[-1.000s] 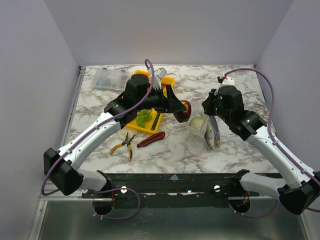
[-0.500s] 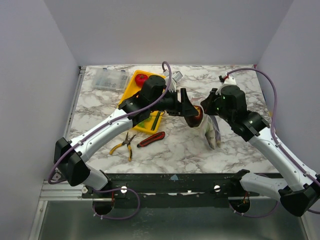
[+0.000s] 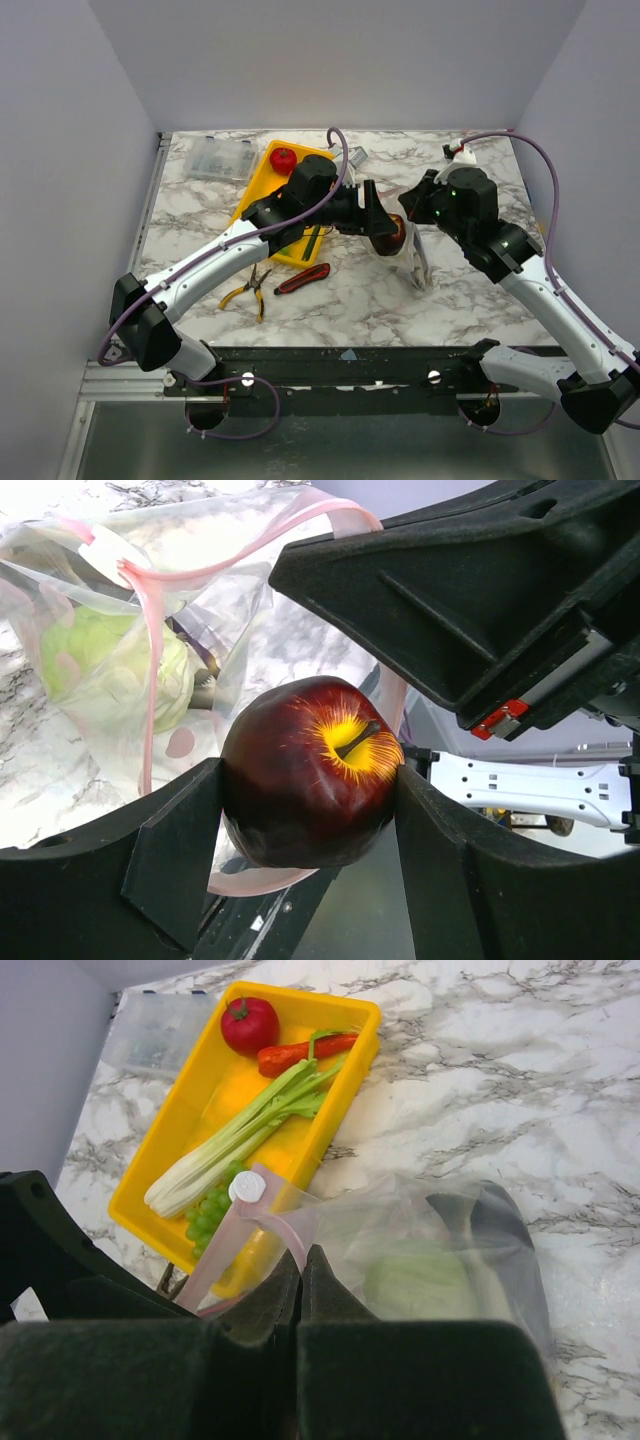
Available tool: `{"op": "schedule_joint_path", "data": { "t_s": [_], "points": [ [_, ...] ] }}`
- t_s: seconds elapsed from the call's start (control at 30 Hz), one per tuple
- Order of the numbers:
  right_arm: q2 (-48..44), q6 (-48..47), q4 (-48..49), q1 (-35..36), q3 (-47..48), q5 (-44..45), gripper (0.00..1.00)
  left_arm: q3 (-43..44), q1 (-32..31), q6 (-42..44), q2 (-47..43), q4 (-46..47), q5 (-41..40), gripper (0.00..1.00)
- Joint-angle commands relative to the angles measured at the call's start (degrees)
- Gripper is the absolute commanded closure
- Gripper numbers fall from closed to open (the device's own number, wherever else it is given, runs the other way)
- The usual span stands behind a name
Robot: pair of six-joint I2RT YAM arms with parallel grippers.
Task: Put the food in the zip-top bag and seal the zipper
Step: Place the fake fruit in the zipper food storage bag.
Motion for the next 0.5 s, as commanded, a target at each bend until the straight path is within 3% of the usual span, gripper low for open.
{"op": "schedule_joint_path", "data": {
  "t_s": [0.0, 0.1, 0.2, 0.33, 0.47],
  "points": [
    [-0.7, 1.5, 4.0, 0.2, 2.8, -1.2, 0.99, -0.4, -0.4, 1.1, 0.3, -0.3, -1.6, 0.81],
    [-0.8, 1.6, 3.9, 0.2, 2.8, -1.2, 0.99, 0.0, -0.5, 1.3, 0.4, -0.9, -1.6, 0.66],
    [-1.0, 1.6, 3.7, 0.2, 2.7, -1.0, 0.99, 0.1, -0.5, 2.1, -0.2, -1.3, -1.1, 0.40],
    [-1.3, 1.4, 2.9, 0.1, 2.5, -0.4, 0.99, 0.9, -0.6, 4.1, -2.1, -2.9, -0.8, 0.17],
    [-1.9, 1.2, 2.2, 0.2, 2.1, 0.1, 0.99, 3.2, -0.6, 7.6, -3.9, -7.6, -1.7, 0.06]
  ]
}}
